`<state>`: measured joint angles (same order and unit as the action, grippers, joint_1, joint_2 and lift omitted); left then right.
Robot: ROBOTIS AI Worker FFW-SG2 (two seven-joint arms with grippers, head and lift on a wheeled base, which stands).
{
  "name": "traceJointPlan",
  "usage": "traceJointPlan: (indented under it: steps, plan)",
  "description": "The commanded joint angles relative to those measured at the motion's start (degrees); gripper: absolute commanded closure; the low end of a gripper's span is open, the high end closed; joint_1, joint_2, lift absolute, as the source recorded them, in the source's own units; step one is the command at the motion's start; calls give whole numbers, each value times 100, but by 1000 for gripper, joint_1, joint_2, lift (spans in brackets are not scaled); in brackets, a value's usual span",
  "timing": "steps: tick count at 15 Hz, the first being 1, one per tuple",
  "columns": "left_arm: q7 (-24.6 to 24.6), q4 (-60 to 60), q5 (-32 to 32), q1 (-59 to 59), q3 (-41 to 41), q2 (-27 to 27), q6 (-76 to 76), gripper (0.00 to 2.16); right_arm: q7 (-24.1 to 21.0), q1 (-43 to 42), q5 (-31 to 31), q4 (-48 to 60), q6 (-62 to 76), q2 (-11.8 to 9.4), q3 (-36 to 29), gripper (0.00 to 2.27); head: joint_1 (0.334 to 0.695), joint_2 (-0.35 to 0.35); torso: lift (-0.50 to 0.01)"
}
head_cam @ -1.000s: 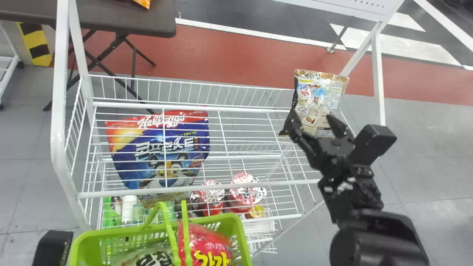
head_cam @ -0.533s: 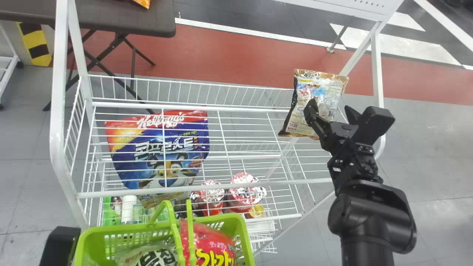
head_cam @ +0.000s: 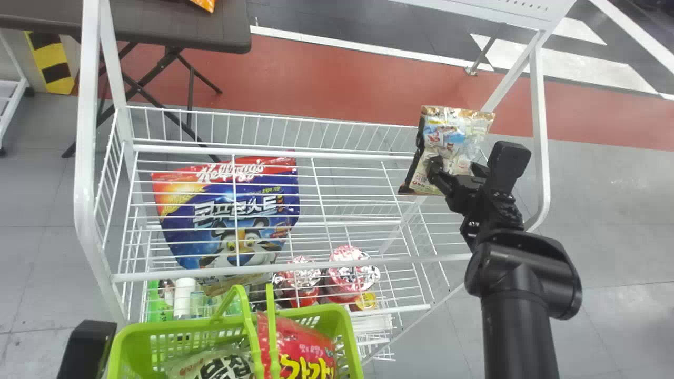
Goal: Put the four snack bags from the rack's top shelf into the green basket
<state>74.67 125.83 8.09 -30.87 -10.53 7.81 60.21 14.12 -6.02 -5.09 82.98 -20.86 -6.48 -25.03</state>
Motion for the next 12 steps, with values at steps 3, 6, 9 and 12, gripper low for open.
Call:
traceJointPlan:
  steps: [3, 6, 9, 12]
  plan:
    - [-14, -67, -9, 82, -2, -34, 40, 1555, 162, 320, 404, 395, -160, -12, -2, 2243, 695, -350, 0]
    - [-40, -120, -9, 152, -28, -51, 57, 1555, 162, 804, 826, 1300, -388, -3, -55, 2243, 695, -350, 0]
    - [-93, -129, -9, 178, -28, -51, 57, 1555, 223, 1630, 1538, 2865, -1320, 15, -134, 2243, 695, -350, 0]
    - [-93, -129, -9, 196, -37, -51, 57, 1555, 522, 2386, 1977, 4658, -2990, 261, -354, 2243, 695, -350, 0]
